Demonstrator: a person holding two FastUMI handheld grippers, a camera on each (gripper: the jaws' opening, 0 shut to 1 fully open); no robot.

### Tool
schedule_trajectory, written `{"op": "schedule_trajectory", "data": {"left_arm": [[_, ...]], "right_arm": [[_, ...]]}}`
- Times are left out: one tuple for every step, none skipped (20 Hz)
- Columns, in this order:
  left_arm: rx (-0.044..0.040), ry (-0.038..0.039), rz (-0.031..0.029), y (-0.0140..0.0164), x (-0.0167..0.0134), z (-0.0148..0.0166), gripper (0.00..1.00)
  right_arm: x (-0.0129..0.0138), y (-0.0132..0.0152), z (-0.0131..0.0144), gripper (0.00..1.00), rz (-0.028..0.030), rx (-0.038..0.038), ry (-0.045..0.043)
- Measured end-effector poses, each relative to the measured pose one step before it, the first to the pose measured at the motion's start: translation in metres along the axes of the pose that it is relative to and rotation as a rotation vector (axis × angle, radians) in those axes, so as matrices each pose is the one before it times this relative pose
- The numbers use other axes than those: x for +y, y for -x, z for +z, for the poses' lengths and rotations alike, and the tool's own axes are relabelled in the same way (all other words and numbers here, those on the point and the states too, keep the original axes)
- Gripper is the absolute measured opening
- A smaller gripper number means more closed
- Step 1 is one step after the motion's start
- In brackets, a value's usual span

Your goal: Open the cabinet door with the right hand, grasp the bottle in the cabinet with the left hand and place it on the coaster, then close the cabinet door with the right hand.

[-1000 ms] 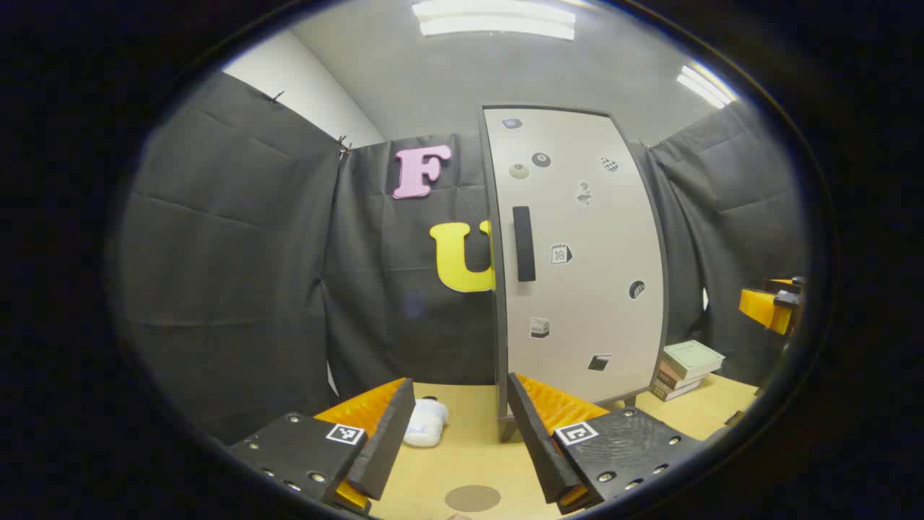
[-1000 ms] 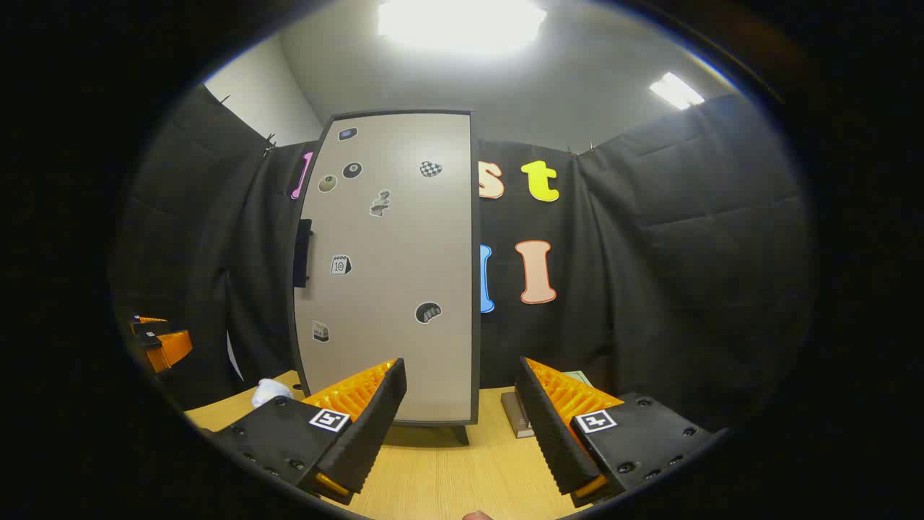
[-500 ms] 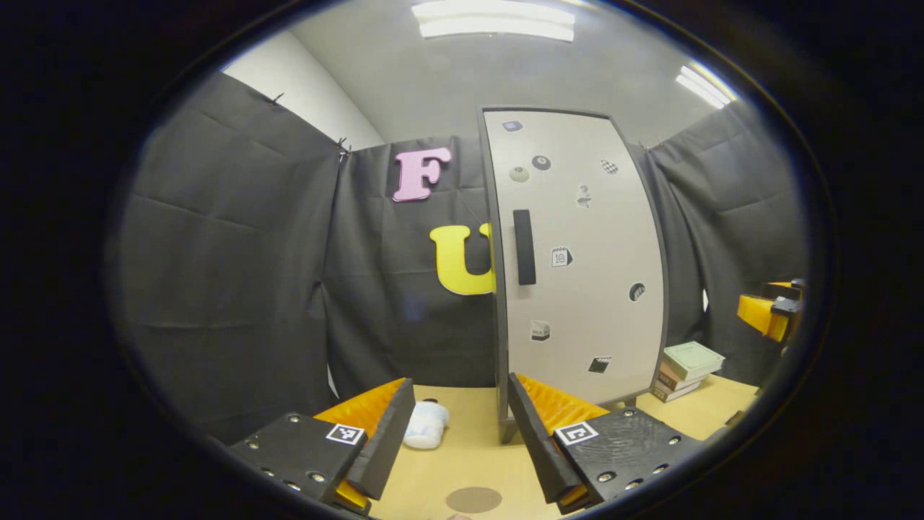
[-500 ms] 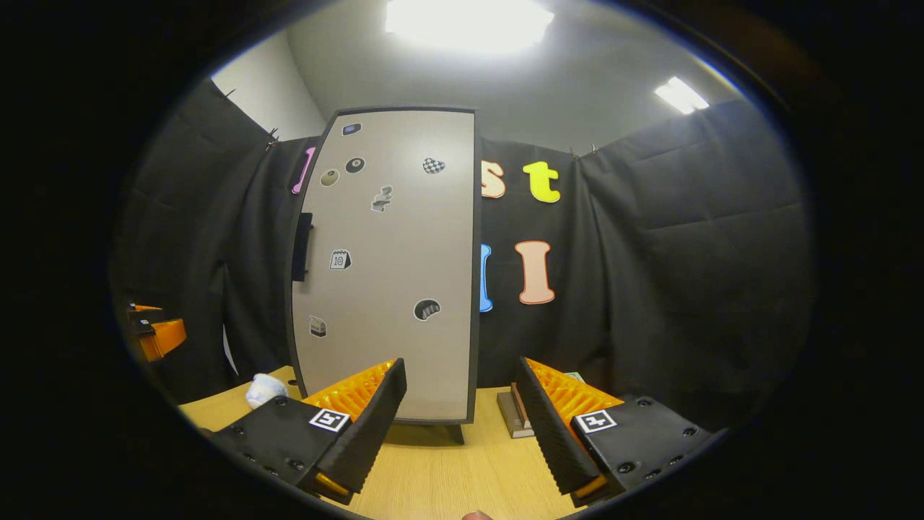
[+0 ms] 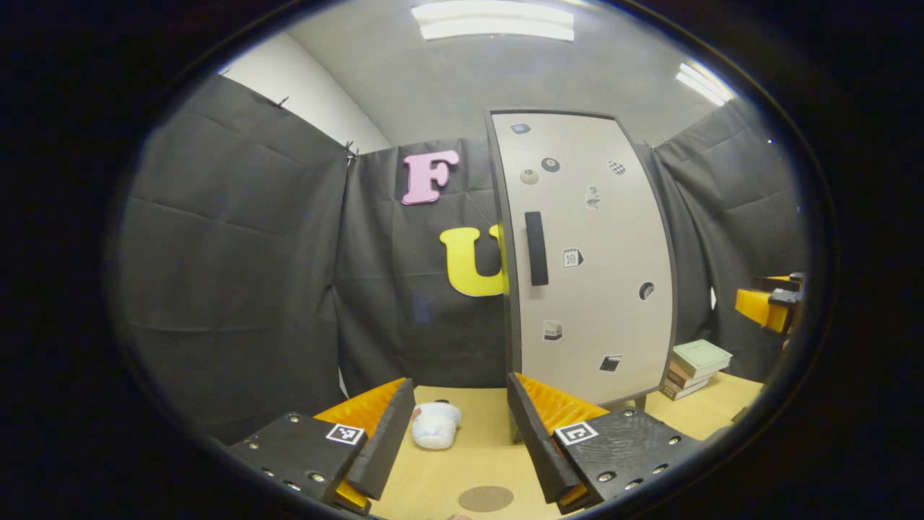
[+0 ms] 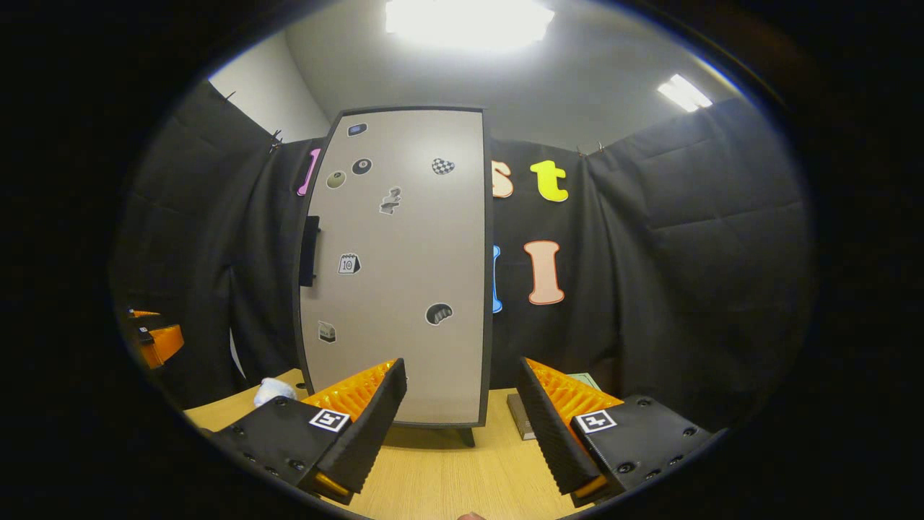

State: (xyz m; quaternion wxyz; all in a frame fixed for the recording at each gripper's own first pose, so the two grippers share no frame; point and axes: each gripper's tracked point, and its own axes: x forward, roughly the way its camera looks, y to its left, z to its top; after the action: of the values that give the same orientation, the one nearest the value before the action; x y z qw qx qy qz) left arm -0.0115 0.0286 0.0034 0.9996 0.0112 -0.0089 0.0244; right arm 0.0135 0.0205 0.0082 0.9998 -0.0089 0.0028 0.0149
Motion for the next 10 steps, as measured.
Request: {"op": "schedule_trajectory", "data": {"left_arm": [[0.00026,-0.00377,0.01123,0.00241,0.00609,-0.00023,0.78],[-0.00128,-0.00215,0.01332,0.00229,0.00797,-0.00077,0.78],[0.00270,-0.00049,0.01274,0.00201,0.00734,-0.00087,0.78],[0.00673,0.00190,0.01520,0.00402,0.00889,-0.00334,0.78],[0.00537,0.00304,0.01504,0.00330,0.00847,-0.00206,0.78],[0.00353,0.00189,0.01402,0.00232,0.00797,-0.00100,0.78],[0.00212,0.00080,0.01690,0.00424,0.00897,-0.00194,0.80],[0.00063,-0.00130,0.01508,0.00278,0.00780,-0.00003,0.80],[-0.00100,-0.00239,0.01674,0.00233,0.00990,-0.00019,0.80],[-0.00122,-0.00387,0.01527,0.00252,0.00914,0.00049,0.80]], "right_arm": [[0.00255,-0.00450,0.00338,0.97,0.00695,-0.00287,0.00092],[0.00493,-0.00537,0.00577,0.97,0.01047,-0.00577,-0.00116],[0.00563,-0.00444,0.00646,0.97,0.01207,-0.00713,-0.00253],[0.00607,-0.00586,0.00705,0.97,0.01423,-0.00795,-0.00093],[0.00593,-0.00514,0.00647,0.97,0.01348,-0.00784,0.00079],[0.00738,-0.00613,0.00790,0.97,0.01453,-0.00780,0.00314],[0.00597,-0.00498,0.00555,0.97,0.01372,-0.00345,0.00292],[0.00745,-0.00620,0.00780,0.97,0.01541,-0.00474,-0.00225],[0.00795,-0.00601,0.00759,0.97,0.01553,-0.00626,-0.00716],[0.00816,-0.00615,0.00784,0.97,0.01662,-0.00425,-0.01114]]}}
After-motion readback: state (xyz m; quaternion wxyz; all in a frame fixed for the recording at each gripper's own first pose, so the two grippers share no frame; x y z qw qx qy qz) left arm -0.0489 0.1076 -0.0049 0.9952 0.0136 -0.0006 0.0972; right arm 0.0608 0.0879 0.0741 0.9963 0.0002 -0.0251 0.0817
